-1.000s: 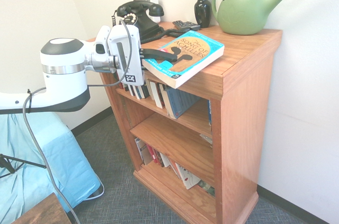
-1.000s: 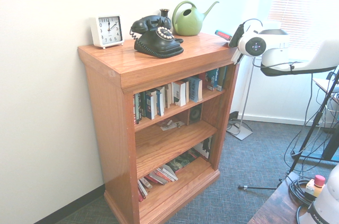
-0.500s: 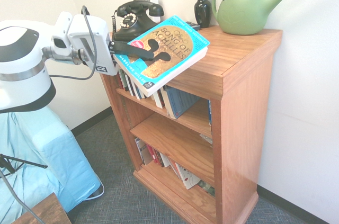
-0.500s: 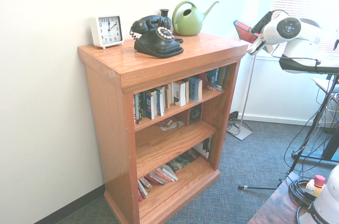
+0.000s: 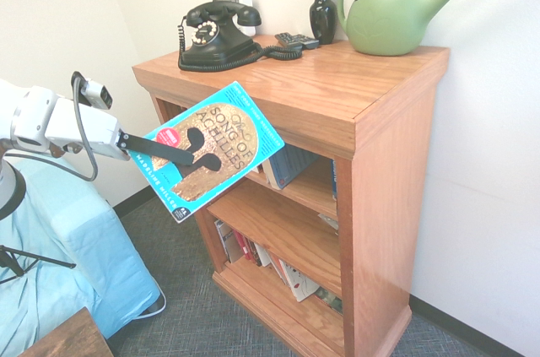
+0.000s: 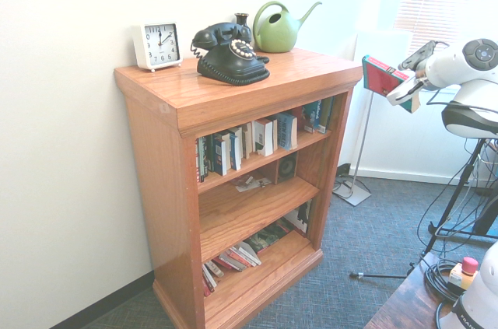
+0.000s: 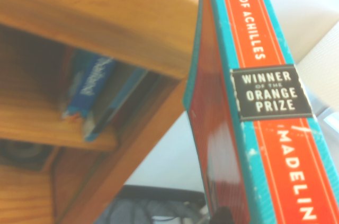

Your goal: Organize the shelf

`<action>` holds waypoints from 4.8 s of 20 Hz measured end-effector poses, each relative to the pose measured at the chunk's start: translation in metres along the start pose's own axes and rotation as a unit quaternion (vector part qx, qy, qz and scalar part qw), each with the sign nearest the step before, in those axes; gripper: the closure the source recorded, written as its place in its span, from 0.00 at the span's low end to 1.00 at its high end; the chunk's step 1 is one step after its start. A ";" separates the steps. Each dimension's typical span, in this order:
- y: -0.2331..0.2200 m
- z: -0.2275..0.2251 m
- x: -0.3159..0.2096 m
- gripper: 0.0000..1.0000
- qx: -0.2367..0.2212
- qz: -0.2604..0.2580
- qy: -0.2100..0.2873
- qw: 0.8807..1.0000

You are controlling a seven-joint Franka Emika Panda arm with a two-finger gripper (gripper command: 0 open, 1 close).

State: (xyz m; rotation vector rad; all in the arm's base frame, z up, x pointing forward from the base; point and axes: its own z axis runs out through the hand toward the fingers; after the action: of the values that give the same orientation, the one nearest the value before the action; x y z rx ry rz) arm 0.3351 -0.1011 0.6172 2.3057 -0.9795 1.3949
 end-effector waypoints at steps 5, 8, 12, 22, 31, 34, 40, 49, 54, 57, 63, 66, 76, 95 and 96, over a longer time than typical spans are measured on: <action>-0.010 0.010 -0.049 1.00 0.020 0.007 -0.049 0.999; -0.013 0.019 -0.072 1.00 0.027 0.006 -0.068 0.997; -0.021 0.038 -0.095 1.00 0.040 0.006 -0.090 0.995; -0.042 0.108 -0.124 1.00 0.060 0.046 -0.135 0.988; -0.082 0.145 -0.126 1.00 0.087 0.085 -0.146 0.982; -0.091 0.157 -0.123 1.00 0.093 0.091 -0.142 0.981; -0.122 0.171 -0.119 1.00 0.109 0.088 -0.127 0.982; -0.160 0.194 -0.140 1.00 0.111 0.088 -0.117 0.983; -0.176 0.207 -0.147 1.00 0.114 0.093 -0.105 0.984; -0.183 0.217 -0.150 1.00 0.113 0.093 -0.105 0.984; -0.188 0.231 -0.139 1.00 0.111 0.108 -0.099 0.983; -0.193 0.231 -0.131 1.00 0.116 0.128 -0.103 0.980; -0.203 0.241 -0.109 1.00 0.123 0.164 -0.128 0.970; -0.206 0.248 -0.097 0.00 0.123 0.157 -0.126 0.972; -0.205 0.247 -0.097 0.00 0.123 0.156 -0.126 0.972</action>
State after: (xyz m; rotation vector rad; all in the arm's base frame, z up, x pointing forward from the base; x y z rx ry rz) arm 0.6100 -0.0454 0.4323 2.6515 -1.3651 1.4300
